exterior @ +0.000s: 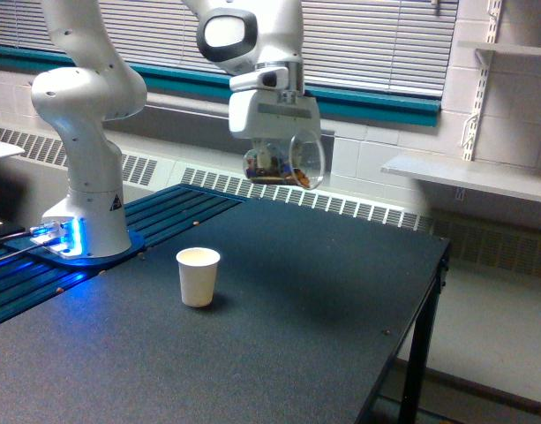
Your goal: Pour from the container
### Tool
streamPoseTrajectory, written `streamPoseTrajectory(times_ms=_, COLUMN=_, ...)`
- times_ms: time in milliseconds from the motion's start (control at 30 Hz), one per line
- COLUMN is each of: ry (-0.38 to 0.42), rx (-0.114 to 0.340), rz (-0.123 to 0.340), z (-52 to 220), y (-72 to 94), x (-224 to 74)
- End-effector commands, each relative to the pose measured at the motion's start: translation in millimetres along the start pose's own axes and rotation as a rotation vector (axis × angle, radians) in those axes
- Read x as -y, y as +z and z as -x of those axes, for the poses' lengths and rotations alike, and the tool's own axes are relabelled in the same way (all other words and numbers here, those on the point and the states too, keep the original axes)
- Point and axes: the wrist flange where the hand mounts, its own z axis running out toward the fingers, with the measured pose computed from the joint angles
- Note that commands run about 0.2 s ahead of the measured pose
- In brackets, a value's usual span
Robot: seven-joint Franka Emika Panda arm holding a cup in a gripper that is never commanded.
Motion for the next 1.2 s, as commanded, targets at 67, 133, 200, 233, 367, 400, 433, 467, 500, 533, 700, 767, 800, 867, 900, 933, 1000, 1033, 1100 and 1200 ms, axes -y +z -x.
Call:
streamPoseTrajectory(times_ms=67, ry=0.054, rx=0.004, rz=0.038, z=10.7, y=0.0, x=-12.8)
streamPoseTrajectory(times_ms=133, ry=0.055, rx=0.006, rz=0.049, z=12.3, y=0.4, x=-15.8)
streamPoseTrajectory(times_ms=200, ry=0.055, rx=0.008, rz=0.061, z=13.7, y=0.9, x=-19.4)
streamPoseTrajectory(times_ms=233, ry=0.056, rx=0.008, rz=0.066, z=14.0, y=1.1, x=-20.9)
streamPoseTrajectory(times_ms=367, ry=0.063, rx=0.004, rz=0.09, z=17.4, y=1.0, x=-27.5)
streamPoseTrajectory(times_ms=400, ry=0.063, rx=0.002, rz=0.096, z=17.6, y=0.5, x=-29.3)
streamPoseTrajectory(times_ms=433, ry=0.063, rx=0.001, rz=0.1, z=18.2, y=0.0, x=-30.5)
streamPoseTrajectory(times_ms=467, ry=0.063, rx=0.004, rz=0.105, z=19.6, y=0.1, x=-32.1)
streamPoseTrajectory(times_ms=500, ry=0.064, rx=0.005, rz=0.109, z=20.6, y=0.1, x=-33.5)
streamPoseTrajectory(times_ms=533, ry=0.065, rx=0.003, rz=0.113, z=21.5, y=-0.3, x=-34.9)
streamPoseTrajectory(times_ms=700, ry=0.065, rx=-0.002, rz=0.132, z=26.8, y=-1.3, x=-41.8)
streamPoseTrajectory(times_ms=767, ry=0.064, rx=-0.002, rz=0.138, z=29.4, y=-1.3, x=-44.8)
streamPoseTrajectory(times_ms=800, ry=0.063, rx=-0.003, rz=0.141, z=30.1, y=-1.3, x=-46.3)
streamPoseTrajectory(times_ms=867, ry=0.061, rx=-0.008, rz=0.148, z=32.3, y=-2.0, x=-48.8)
streamPoseTrajectory(times_ms=900, ry=0.06, rx=-0.01, rz=0.149, z=33.4, y=-2.2, x=-49.7)
streamPoseTrajectory(times_ms=933, ry=0.059, rx=-0.011, rz=0.15, z=35.1, y=-2.3, x=-50.9)
streamPoseTrajectory(times_ms=1000, ry=0.058, rx=-0.012, rz=0.155, z=38.1, y=-2.1, x=-53.5)
streamPoseTrajectory(times_ms=1033, ry=0.057, rx=-0.012, rz=0.157, z=39.2, y=-2.0, x=-54.6)
streamPoseTrajectory(times_ms=1100, ry=0.054, rx=-0.009, rz=0.16, z=42.1, y=-1.5, x=-57.1)
streamPoseTrajectory(times_ms=1200, ry=0.05, rx=-0.01, rz=0.167, z=45.0, y=-1.6, x=-60.5)
